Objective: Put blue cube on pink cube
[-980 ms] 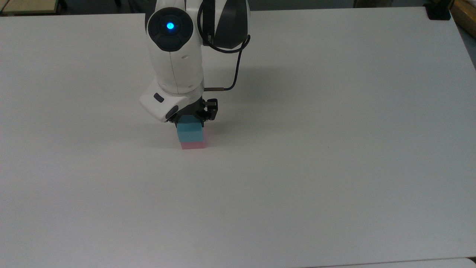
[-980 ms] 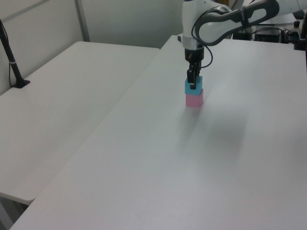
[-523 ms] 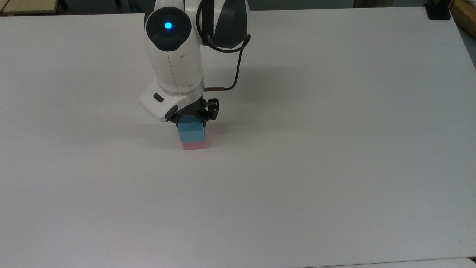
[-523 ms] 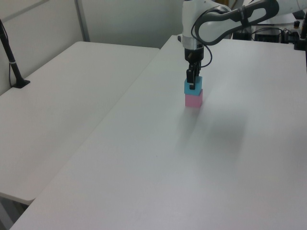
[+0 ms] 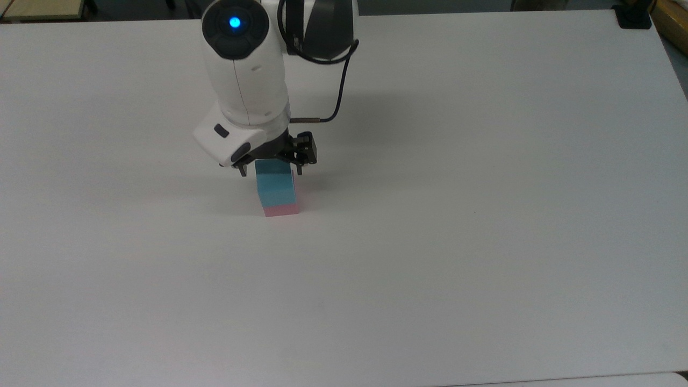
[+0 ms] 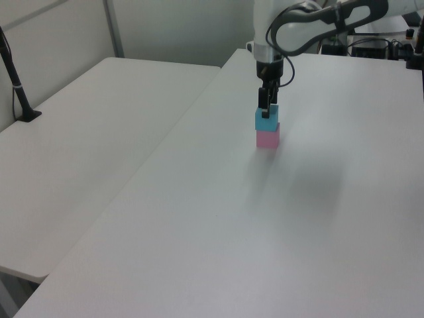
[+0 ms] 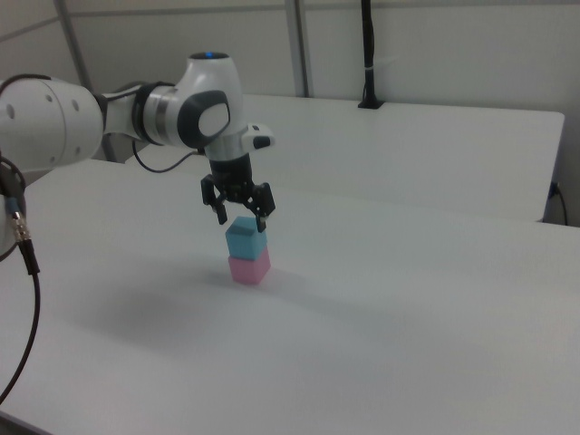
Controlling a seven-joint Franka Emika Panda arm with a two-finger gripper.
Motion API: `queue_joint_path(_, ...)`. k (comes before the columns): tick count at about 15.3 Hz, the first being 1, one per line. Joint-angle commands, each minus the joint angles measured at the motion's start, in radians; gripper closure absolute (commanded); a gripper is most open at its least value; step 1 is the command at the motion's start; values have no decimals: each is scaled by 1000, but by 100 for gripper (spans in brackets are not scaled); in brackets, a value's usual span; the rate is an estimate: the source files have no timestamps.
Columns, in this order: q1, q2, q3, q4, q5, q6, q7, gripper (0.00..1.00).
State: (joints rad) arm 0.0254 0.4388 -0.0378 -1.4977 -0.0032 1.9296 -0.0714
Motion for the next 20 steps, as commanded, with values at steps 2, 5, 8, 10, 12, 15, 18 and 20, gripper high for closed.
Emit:
queue_joint_path(2, 5, -127, -5, -16, 12, -107, 12, 0)
queue_joint_path(5, 13, -205, -5, -16, 6, -185, 30, 0)
queue_joint_path(8, 13, -285, -1, -18, -20, -276, 129, 0)
queue_joint_path(10, 13, -336, 3, -27, -49, -331, 142, 0)
queue_joint_path(12, 5, -362, 3, -29, -54, -350, 136, 0)
queue_joint_path(15, 13, -362, 1, -27, -102, -350, 128, 0)
queue_joint_path(18, 16, -362, 7, -27, -129, -351, 128, 0)
queue_joint_path(20, 16, -373, 9, -27, -126, -362, 128, 0)
